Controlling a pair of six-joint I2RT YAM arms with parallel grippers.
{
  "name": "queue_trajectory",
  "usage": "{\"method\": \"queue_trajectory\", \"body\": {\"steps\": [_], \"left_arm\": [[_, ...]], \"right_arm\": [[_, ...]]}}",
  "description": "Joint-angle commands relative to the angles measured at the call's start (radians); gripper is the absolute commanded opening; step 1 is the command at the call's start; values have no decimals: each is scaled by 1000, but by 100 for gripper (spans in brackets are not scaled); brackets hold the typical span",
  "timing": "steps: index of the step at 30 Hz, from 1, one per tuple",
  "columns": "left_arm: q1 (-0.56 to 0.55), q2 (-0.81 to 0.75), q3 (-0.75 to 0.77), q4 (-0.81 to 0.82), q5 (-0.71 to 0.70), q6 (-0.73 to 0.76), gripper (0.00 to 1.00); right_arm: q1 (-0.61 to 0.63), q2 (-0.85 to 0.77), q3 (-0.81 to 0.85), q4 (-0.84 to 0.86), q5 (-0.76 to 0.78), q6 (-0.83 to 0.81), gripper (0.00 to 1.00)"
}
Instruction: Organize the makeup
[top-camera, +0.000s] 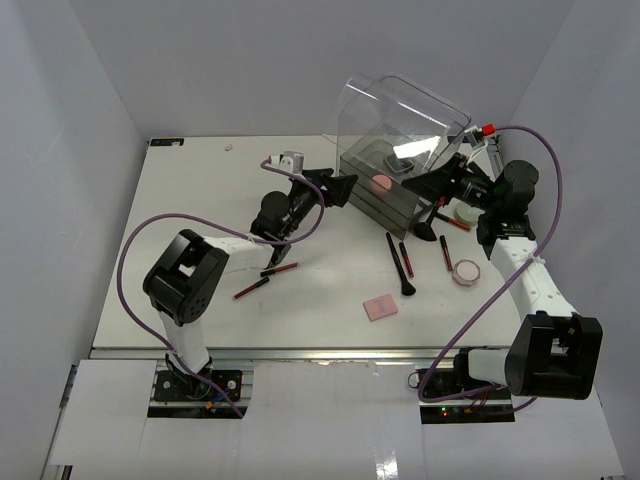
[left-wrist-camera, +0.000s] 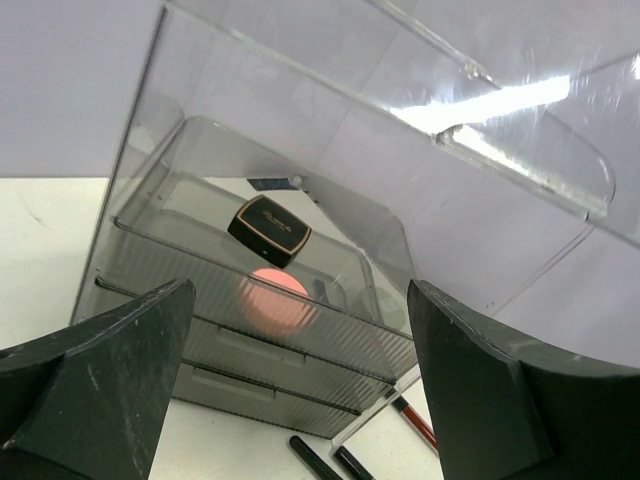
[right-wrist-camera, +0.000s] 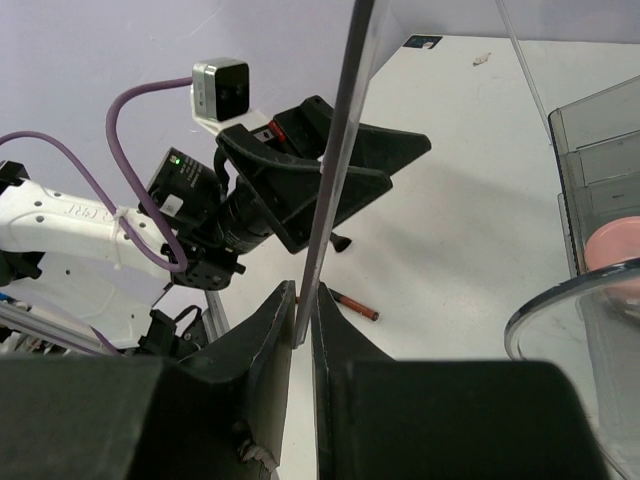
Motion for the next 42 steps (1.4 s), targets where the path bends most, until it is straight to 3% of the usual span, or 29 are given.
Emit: {"method": "queue_trajectory", "body": {"steps": [1,15,20,24,29,33,42], "left_arm": [[4,-52,43,-4,74,-32,97],[4,-27,149,-42,74,-49,95],[4,-42,150,-49,80,-62,95],[4,-49,152,-47,81,-69,95],[4,-51,173,-54,85,-71,95],[4,-49,185,-60,85,-72,95],[7,-52,199,-67,86,-77,95]], "right_arm": [[7,-40,59,15,-39,-36,16],[7,-47,59,-18,-34,-62,17],[7,-46,53,-37,-34,-83,22],[7,-44,50,-54,-34,-99,33],[7,-61,55,-131,-25,-180,61],[7,-80,52,-212,-25,-246,77],[-6,-135,33,-398,-78,-461,84]]}}
